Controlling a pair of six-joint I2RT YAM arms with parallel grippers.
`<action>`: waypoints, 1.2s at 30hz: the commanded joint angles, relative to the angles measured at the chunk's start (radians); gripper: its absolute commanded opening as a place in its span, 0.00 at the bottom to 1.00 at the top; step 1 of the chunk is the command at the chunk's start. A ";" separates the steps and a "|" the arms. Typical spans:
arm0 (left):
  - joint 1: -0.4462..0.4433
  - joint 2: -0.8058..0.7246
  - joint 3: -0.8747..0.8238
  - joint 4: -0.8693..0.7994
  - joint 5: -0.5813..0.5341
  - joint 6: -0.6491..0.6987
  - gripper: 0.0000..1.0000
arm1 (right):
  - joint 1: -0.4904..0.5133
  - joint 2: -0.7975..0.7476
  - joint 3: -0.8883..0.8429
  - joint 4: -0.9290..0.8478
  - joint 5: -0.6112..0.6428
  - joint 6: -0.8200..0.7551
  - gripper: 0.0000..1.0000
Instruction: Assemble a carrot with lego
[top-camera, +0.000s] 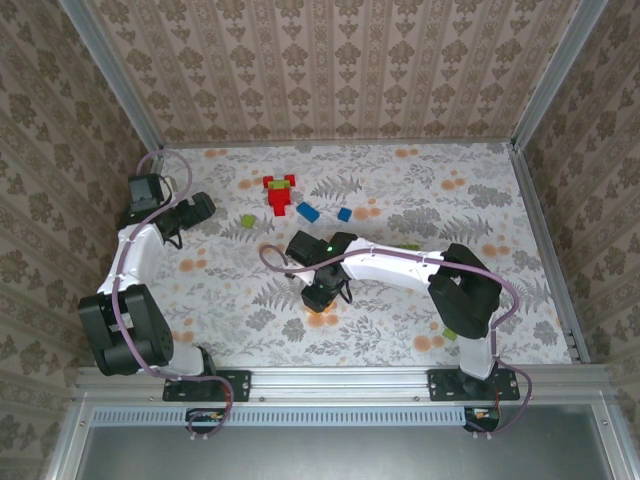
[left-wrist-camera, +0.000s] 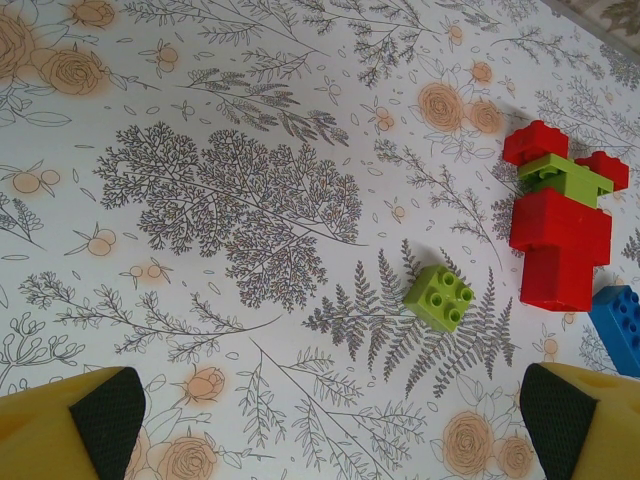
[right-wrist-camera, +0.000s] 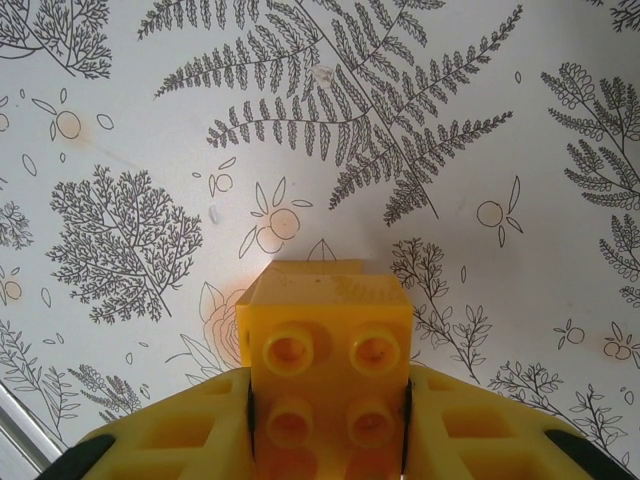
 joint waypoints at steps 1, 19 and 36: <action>-0.010 -0.002 0.030 -0.016 0.004 0.021 1.00 | -0.010 -0.030 -0.014 0.017 -0.027 -0.005 0.34; -0.011 -0.002 0.031 -0.017 0.006 0.020 1.00 | -0.027 -0.086 -0.038 0.029 -0.060 -0.006 0.34; -0.013 -0.004 0.032 -0.020 0.003 0.022 1.00 | -0.025 -0.021 0.005 0.034 -0.108 -0.005 0.34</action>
